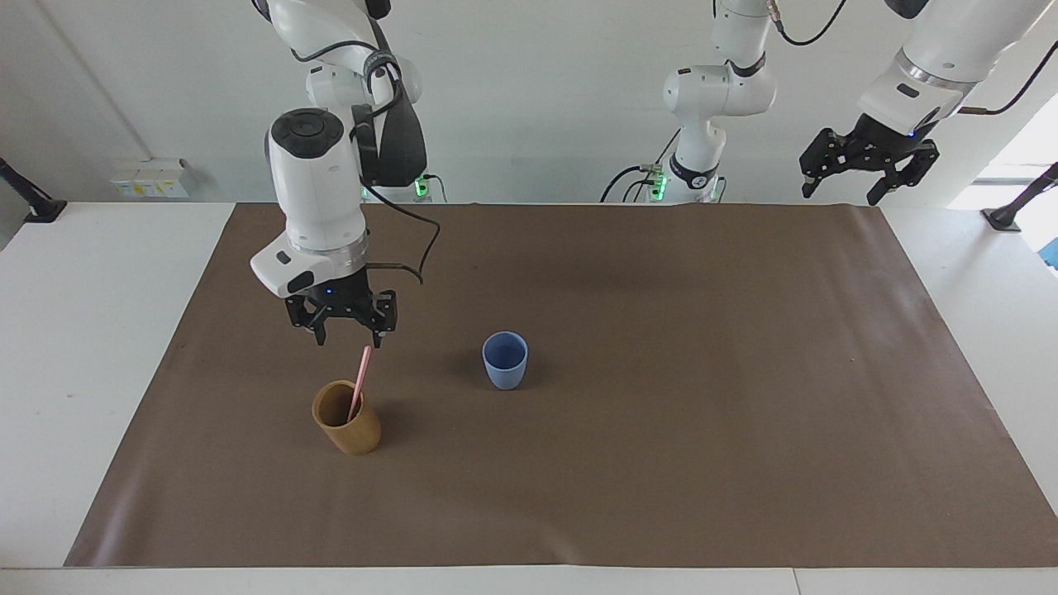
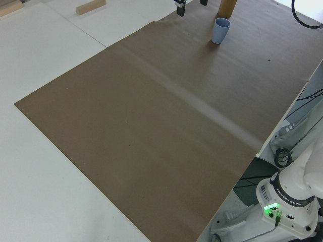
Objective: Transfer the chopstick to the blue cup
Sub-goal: 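Reach the right gripper over the tan cup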
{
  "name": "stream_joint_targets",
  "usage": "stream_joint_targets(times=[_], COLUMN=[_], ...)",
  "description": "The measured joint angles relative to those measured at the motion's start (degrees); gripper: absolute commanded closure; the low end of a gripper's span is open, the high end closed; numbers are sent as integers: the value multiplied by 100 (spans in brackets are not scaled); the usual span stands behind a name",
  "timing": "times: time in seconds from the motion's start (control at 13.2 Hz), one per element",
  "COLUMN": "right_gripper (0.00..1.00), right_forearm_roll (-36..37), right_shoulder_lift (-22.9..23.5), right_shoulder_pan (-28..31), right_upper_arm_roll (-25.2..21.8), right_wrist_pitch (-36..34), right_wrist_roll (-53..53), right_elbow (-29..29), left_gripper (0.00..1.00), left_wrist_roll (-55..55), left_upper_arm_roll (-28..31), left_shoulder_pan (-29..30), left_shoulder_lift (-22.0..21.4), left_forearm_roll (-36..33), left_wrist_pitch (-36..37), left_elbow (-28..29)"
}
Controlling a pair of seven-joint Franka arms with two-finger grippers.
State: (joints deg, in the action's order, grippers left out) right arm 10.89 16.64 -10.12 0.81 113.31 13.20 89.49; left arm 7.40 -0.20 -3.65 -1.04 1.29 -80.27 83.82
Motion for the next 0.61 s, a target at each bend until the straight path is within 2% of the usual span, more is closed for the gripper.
stream_joint_targets(times=[0.23,0.61], right_gripper=[100,100], right_forearm_roll=[180,534], right_shoulder_lift=[36,-21], right_shoulder_pan=[-161,-254], right_upper_arm_roll=[3,4], right_wrist_pitch=[81,187], right_wrist_roll=[-31,-117], right_elbow=[139,130], left_gripper=[0,0], left_wrist_roll=[0,0], left_upper_arm_roll=[0,-1], left_shoulder_pan=[0,0], left_shoulder_lift=[-3,-6], left_forearm_roll=[3,13], left_wrist_pitch=[-1,-10], left_elbow=[0,0])
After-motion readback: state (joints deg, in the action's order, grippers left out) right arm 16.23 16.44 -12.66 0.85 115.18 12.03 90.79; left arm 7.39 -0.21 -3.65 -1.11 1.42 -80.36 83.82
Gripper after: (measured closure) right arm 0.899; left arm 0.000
